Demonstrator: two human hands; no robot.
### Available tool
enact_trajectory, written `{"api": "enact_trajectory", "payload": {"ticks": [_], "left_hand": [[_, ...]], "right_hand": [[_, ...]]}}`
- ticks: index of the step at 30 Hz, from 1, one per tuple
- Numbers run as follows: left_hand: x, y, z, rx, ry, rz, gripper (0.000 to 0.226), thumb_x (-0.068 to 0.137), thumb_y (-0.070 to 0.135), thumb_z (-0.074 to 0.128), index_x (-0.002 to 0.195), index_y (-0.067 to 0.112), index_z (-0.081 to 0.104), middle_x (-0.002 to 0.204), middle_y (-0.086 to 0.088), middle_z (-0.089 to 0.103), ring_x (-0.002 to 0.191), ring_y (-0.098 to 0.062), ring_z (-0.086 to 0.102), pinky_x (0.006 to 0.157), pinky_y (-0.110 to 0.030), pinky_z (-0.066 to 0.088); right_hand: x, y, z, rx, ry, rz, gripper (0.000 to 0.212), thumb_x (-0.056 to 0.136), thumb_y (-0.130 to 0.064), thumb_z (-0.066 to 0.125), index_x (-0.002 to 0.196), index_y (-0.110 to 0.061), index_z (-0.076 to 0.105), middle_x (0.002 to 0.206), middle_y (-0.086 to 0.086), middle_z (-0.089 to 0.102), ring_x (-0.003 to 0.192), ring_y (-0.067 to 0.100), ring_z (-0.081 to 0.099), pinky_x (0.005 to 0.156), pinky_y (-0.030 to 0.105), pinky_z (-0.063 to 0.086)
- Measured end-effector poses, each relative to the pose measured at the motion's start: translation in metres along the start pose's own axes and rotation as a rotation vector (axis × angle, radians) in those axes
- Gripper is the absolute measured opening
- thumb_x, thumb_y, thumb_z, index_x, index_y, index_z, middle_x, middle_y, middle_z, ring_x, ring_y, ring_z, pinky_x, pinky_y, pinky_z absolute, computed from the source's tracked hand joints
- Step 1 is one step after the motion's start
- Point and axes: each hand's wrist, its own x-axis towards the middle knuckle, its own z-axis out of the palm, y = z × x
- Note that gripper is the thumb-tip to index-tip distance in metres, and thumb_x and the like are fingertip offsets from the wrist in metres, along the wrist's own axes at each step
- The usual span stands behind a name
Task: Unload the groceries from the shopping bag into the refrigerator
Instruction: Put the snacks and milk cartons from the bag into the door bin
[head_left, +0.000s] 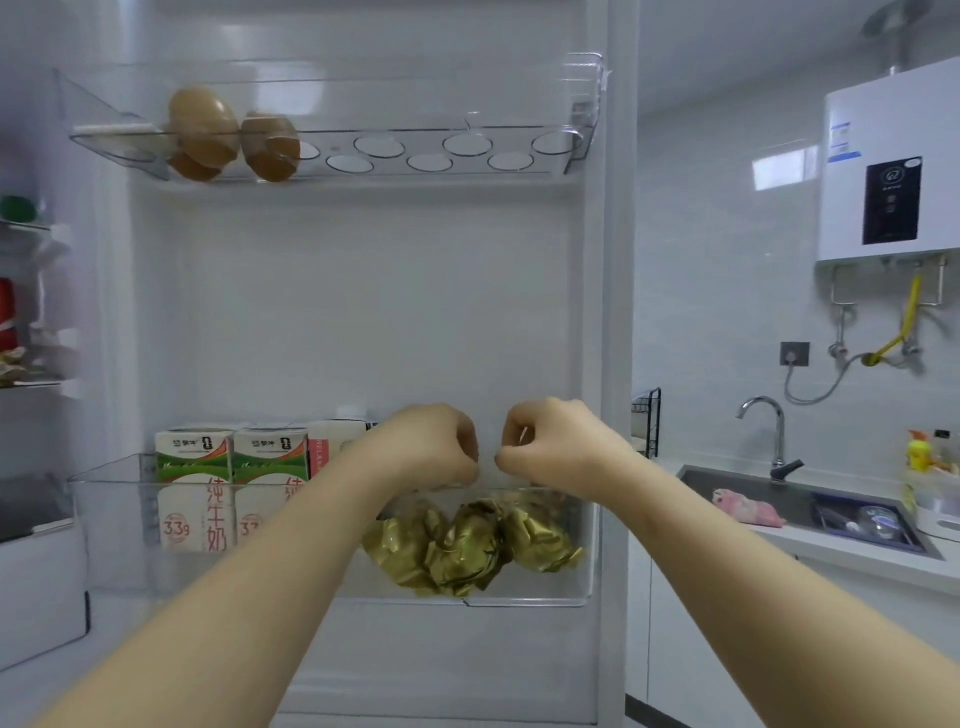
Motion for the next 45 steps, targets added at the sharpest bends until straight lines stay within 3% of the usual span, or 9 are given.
{"api": "enact_trajectory", "payload": {"ticks": [4, 9, 17, 22, 30, 35, 38, 42, 45], "left_hand": [[-0.011, 0.004, -0.004, 0.033, 0.230, 0.056, 0.012, 0.086, 0.025, 0.051, 0.096, 0.024, 0.059, 0.088, 0.006, 0.056, 0.080, -0.013, 0.055, 0.064, -0.027, 0.045], [-0.029, 0.027, 0.003, 0.053, 0.382, 0.191, 0.013, 0.088, 0.028, 0.046, 0.098, 0.024, 0.054, 0.095, 0.003, 0.053, 0.084, -0.017, 0.052, 0.065, -0.029, 0.043], [-0.059, 0.089, 0.051, -0.089, 0.483, 0.557, 0.018, 0.088, 0.031, 0.046, 0.103, 0.023, 0.054, 0.097, 0.006, 0.050, 0.093, -0.015, 0.047, 0.070, -0.028, 0.040], [-0.088, 0.144, 0.102, -0.206, 0.367, 0.767, 0.021, 0.090, 0.031, 0.046, 0.108, 0.022, 0.054, 0.106, 0.004, 0.054, 0.098, -0.016, 0.048, 0.070, -0.027, 0.039], [-0.170, 0.240, 0.196, -0.345, 0.038, 1.022, 0.023, 0.091, 0.031, 0.047, 0.112, 0.023, 0.053, 0.112, 0.004, 0.052, 0.101, -0.016, 0.047, 0.082, -0.031, 0.047], [-0.248, 0.298, 0.250, -0.392, -0.160, 1.197, 0.026, 0.093, 0.032, 0.046, 0.118, 0.024, 0.049, 0.114, 0.005, 0.049, 0.099, -0.012, 0.045, 0.075, -0.023, 0.040], [-0.296, 0.334, 0.273, -0.403, -0.249, 1.282, 0.028, 0.093, 0.030, 0.045, 0.120, 0.023, 0.049, 0.114, 0.005, 0.049, 0.101, -0.013, 0.046, 0.077, -0.025, 0.045], [-0.358, 0.381, 0.298, -0.394, -0.335, 1.381, 0.028, 0.092, 0.029, 0.044, 0.119, 0.024, 0.049, 0.113, 0.005, 0.050, 0.099, -0.013, 0.046, 0.068, -0.022, 0.036], [-0.403, 0.412, 0.315, -0.397, -0.390, 1.447, 0.028, 0.092, 0.028, 0.044, 0.120, 0.024, 0.049, 0.116, 0.005, 0.050, 0.101, -0.014, 0.047, 0.071, -0.023, 0.038]], "right_hand": [[-0.018, 0.001, -0.008, -0.024, 0.226, -0.041, 0.013, 0.080, -0.033, 0.056, 0.089, -0.025, 0.060, 0.083, -0.011, 0.062, 0.080, 0.014, 0.059, 0.071, 0.031, 0.050], [-0.051, 0.009, -0.021, -0.198, 0.388, -0.039, 0.020, 0.085, -0.037, 0.054, 0.100, -0.025, 0.057, 0.089, -0.010, 0.061, 0.082, 0.013, 0.053, 0.065, 0.028, 0.042], [-0.145, 0.036, -0.046, -0.430, 0.483, 0.237, 0.020, 0.085, -0.039, 0.050, 0.100, -0.027, 0.055, 0.095, -0.010, 0.057, 0.088, 0.014, 0.052, 0.065, 0.028, 0.037], [-0.232, 0.056, -0.056, -0.537, 0.463, 0.469, 0.023, 0.087, -0.040, 0.049, 0.105, -0.028, 0.054, 0.103, -0.009, 0.058, 0.095, 0.014, 0.054, 0.070, 0.029, 0.045], [-0.385, 0.075, -0.060, -0.597, 0.403, 0.887, 0.022, 0.090, -0.038, 0.046, 0.108, -0.027, 0.052, 0.105, -0.009, 0.056, 0.090, 0.009, 0.048, 0.058, 0.017, 0.031], [-0.492, 0.077, -0.064, -0.467, 0.417, 1.195, 0.023, 0.090, -0.038, 0.046, 0.110, -0.029, 0.054, 0.113, -0.011, 0.056, 0.098, 0.011, 0.053, 0.077, 0.029, 0.047], [-0.555, 0.076, -0.068, -0.451, 0.427, 1.337, 0.024, 0.089, -0.039, 0.046, 0.109, -0.029, 0.054, 0.114, -0.011, 0.056, 0.099, 0.012, 0.054, 0.078, 0.029, 0.046], [-0.631, 0.073, -0.080, -0.439, 0.461, 1.490, 0.020, 0.089, -0.037, 0.045, 0.105, -0.028, 0.053, 0.111, -0.011, 0.056, 0.094, 0.012, 0.054, 0.073, 0.028, 0.045], [-0.683, 0.072, -0.088, -0.457, 0.490, 1.577, 0.019, 0.089, -0.036, 0.046, 0.104, -0.028, 0.053, 0.110, -0.010, 0.056, 0.095, 0.013, 0.054, 0.075, 0.030, 0.047]]}}
